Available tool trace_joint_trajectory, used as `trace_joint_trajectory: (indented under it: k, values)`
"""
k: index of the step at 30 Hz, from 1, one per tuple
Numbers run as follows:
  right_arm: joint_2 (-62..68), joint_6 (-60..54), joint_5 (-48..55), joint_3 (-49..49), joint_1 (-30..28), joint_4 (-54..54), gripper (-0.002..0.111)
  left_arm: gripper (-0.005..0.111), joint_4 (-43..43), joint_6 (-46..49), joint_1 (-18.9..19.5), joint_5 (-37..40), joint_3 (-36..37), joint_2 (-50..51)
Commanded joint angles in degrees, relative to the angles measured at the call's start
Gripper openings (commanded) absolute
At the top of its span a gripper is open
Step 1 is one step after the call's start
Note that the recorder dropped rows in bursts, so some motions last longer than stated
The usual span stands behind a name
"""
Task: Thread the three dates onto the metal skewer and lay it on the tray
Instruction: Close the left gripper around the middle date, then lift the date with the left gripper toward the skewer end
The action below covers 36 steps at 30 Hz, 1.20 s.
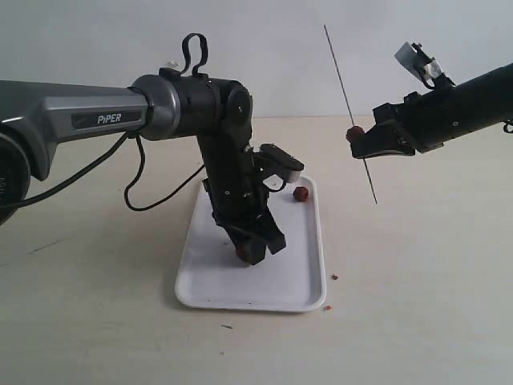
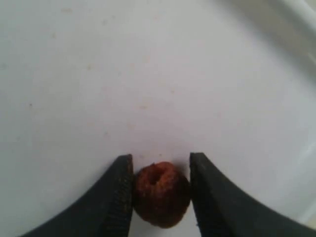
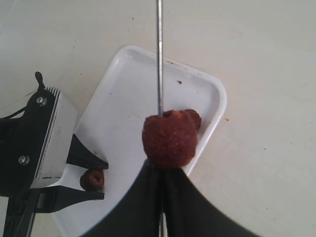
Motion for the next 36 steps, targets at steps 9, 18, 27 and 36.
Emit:
trace_joint_trajectory:
  k: [9,18,27,36]
  values:
    - [-0.8,-0.3,0.5,0.0,-0.1,0.5,0.000,0.025,-1.6,-1.5,0.1,0.6,0.3,0.3]
    - [-0.8,-0.1,2.3,0.0,-0.1,-1.8,0.000,0.031,-16.2,-1.8,5.8,-2.4,0.3,0.3]
    - [-0.7,0.1,5.2,2.7,0.0,-2.8,0.000,0.031,-57.9,10.5,18.7,-5.1,0.3,0.3]
    - [-0.7,-2.0,6.6,8.0,5.4,-3.1,0.000,0.031,-81.9,14.6,25.2,-5.7,0.3,0.3]
